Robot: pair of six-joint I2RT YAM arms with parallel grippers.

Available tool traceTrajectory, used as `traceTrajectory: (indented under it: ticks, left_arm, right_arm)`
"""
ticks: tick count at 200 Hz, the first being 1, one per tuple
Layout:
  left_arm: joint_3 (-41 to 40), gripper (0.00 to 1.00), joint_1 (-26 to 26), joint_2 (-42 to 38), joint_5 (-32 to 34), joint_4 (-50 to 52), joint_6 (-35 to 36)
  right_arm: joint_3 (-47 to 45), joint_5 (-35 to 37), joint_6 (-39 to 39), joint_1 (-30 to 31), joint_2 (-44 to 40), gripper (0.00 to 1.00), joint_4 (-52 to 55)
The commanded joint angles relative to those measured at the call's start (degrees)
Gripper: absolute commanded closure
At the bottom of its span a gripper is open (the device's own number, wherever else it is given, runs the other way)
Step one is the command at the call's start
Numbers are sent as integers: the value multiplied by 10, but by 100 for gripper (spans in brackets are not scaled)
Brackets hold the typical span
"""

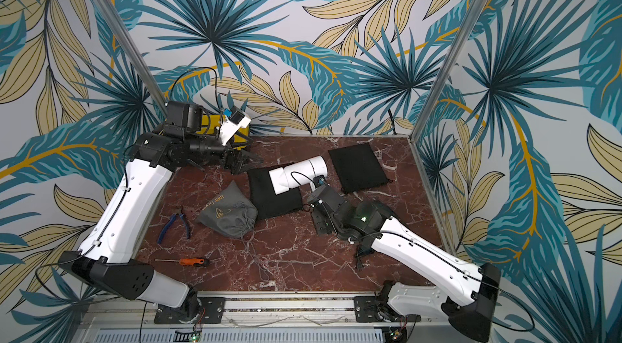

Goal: Pack away hair dryers
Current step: Pick up the hair dryer from the center of the board.

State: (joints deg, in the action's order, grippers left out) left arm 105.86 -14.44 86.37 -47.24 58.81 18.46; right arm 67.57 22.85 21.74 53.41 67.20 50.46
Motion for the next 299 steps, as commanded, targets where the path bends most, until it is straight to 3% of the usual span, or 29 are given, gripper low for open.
traceTrajectory:
  ticks: [1,65,102,160,203,226,249,276,299]
  left_arm:
    - [27,1,5,-21,-88,24,-23]
    - [-55,1,-15,-38,-142,65,6]
    - [-91,1,-41,-47,-104,66,31]
    - [-118,1,-57,-44,-111,66,48]
    - [-134,0,-63,-48,-109,107,84]
    - [-140,8,-65,-55,-100,111,89]
    - [-147,27,-64,-58,-115,115,94]
    - [-155,43,-65,-59,-147,118,99]
    - [-162,69,-67,-53,-168,118,96]
  right_arm:
    - [12,113,-36,31,-1,100,0]
    - [63,212,-84,110,47,100,-13]
    - [77,234,-104,137,56,100,-32]
    - [106,291,-139,177,91,100,-42]
    - [68,340,-181,181,64,100,-116]
    - [62,341,-190,181,52,100,-129]
    - [61,339,-194,181,49,100,-132]
    - [61,320,-193,183,50,100,-148]
    - [61,300,-186,184,50,100,-169]
